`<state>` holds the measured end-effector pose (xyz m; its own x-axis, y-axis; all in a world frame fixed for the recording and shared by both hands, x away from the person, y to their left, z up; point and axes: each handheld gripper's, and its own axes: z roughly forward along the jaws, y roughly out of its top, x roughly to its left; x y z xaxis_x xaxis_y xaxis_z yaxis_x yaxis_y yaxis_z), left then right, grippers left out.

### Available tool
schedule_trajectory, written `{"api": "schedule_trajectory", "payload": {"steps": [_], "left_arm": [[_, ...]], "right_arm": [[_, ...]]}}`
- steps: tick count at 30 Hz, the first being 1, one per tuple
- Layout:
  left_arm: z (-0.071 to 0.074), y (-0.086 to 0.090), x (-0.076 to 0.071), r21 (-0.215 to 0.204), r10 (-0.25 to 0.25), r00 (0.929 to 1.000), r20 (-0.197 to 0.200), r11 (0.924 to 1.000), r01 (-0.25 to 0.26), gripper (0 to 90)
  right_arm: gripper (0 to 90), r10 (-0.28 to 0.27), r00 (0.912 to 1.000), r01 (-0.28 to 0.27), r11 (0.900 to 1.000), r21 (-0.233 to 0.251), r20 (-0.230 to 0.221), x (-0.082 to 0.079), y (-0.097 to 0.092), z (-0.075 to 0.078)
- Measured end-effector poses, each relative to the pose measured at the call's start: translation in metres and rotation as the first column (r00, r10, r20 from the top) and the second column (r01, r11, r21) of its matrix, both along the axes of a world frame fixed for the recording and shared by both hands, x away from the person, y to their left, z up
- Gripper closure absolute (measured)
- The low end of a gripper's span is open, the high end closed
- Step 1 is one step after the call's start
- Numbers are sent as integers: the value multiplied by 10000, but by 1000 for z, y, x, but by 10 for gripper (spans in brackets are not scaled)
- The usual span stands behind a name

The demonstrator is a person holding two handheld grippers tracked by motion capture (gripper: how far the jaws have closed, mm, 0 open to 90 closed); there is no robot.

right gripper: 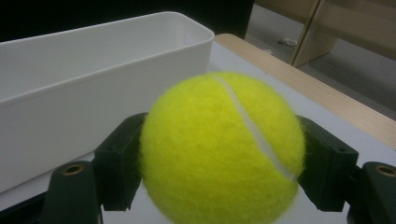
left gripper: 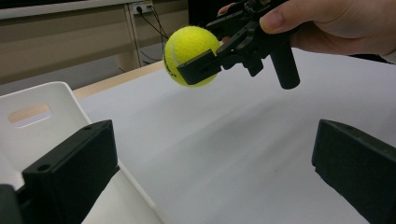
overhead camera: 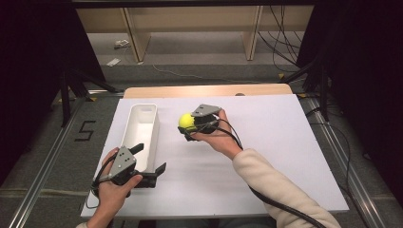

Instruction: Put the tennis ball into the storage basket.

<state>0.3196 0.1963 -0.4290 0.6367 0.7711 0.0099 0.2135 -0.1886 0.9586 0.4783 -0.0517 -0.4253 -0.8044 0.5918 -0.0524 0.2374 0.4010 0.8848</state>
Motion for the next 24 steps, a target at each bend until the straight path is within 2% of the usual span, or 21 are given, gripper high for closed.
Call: {"api": "schedule_trajectory", "payload": {"steps": [24], "left_arm": [[0,0,0,-19,-1,10000,-9,10000,1,0]], "right_arm": [[266,239,9997,-239,9997,52,60,0,15,4]]}}
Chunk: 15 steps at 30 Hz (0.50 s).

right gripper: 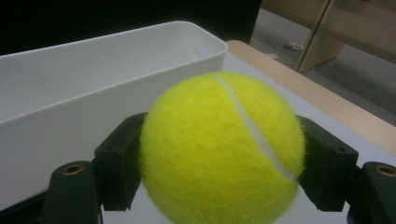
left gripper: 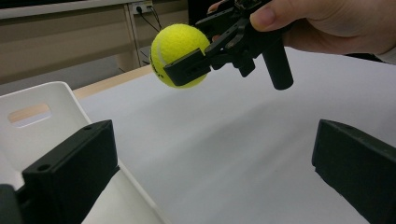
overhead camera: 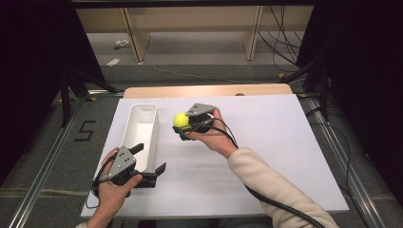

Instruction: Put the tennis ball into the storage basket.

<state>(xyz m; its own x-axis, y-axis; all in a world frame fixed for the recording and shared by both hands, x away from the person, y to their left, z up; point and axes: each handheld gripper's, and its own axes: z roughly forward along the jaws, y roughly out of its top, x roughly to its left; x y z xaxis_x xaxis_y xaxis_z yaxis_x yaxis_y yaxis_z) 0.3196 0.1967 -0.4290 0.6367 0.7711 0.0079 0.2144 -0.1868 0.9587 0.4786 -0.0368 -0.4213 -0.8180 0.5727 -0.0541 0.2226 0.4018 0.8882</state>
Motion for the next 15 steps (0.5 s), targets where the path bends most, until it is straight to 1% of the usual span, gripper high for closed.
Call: {"api": "schedule_trajectory", "payload": {"steps": [15], "left_arm": [[0,0,0,-18,2,10000,1,10000,-2,0]], "right_arm": [[266,88,10000,-88,10000,41,-5,0,6,0]]}}
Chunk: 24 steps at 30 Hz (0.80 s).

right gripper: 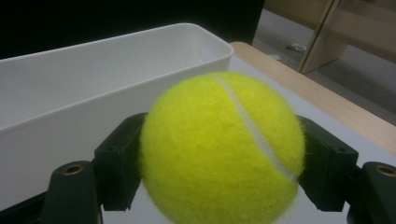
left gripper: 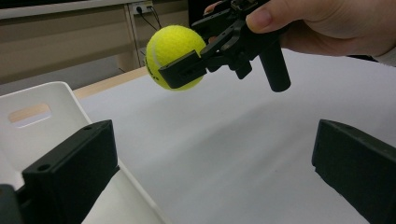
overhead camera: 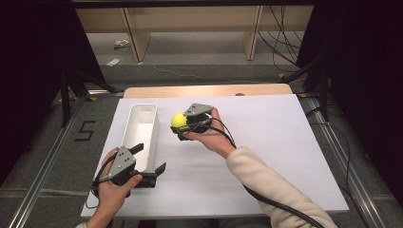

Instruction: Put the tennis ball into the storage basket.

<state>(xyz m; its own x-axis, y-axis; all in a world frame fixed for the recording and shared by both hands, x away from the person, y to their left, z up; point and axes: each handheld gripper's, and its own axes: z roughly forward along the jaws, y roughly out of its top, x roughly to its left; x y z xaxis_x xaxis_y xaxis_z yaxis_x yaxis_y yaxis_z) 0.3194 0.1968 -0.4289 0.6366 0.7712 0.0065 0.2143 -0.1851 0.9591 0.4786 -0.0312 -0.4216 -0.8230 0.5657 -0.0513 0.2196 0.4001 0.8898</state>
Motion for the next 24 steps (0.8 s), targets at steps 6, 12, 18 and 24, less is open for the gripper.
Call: {"api": "schedule_trajectory", "payload": {"steps": [6,12,18,24], "left_arm": [[0,0,0,-7,7,10000,4,10000,-7,0],[0,0,0,-4,-5,10000,5,10000,5,0],[0,0,0,7,7,10000,5,10000,-7,0],[0,0,0,18,-16,10000,21,10000,16,0]], "right_arm": [[266,37,10000,-37,10000,1,-4,0,2,2],[267,85,10000,-85,10000,9,-5,0,4,1],[266,101,9999,-101,9999,7,7,0,6,2],[267,162,9999,-162,9999,-16,12,0,8,4]]}}
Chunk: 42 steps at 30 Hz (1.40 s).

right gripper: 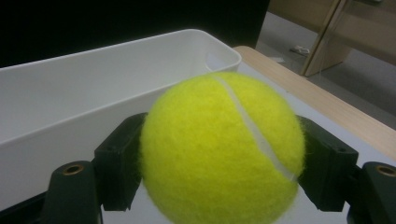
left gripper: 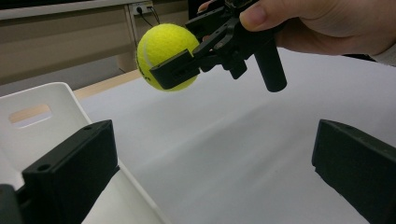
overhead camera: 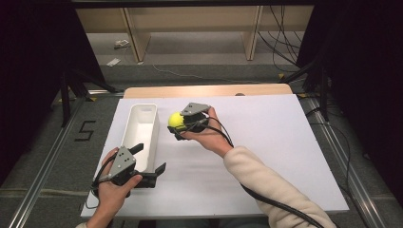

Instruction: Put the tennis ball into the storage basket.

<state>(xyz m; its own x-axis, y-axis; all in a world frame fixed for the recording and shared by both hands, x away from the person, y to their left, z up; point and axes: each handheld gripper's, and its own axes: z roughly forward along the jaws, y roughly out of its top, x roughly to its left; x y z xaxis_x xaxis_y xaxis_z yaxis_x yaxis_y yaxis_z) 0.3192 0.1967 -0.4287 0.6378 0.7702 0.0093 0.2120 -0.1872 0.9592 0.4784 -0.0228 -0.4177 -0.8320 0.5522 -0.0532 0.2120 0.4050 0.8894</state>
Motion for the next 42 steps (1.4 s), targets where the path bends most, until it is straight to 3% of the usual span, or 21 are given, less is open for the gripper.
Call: {"api": "schedule_trajectory", "payload": {"steps": [42], "left_arm": [[1,0,-1,-19,23,10000,13,10000,-23,0]], "right_arm": [[267,318,9994,-318,9995,16,130,2,23,10]]}}
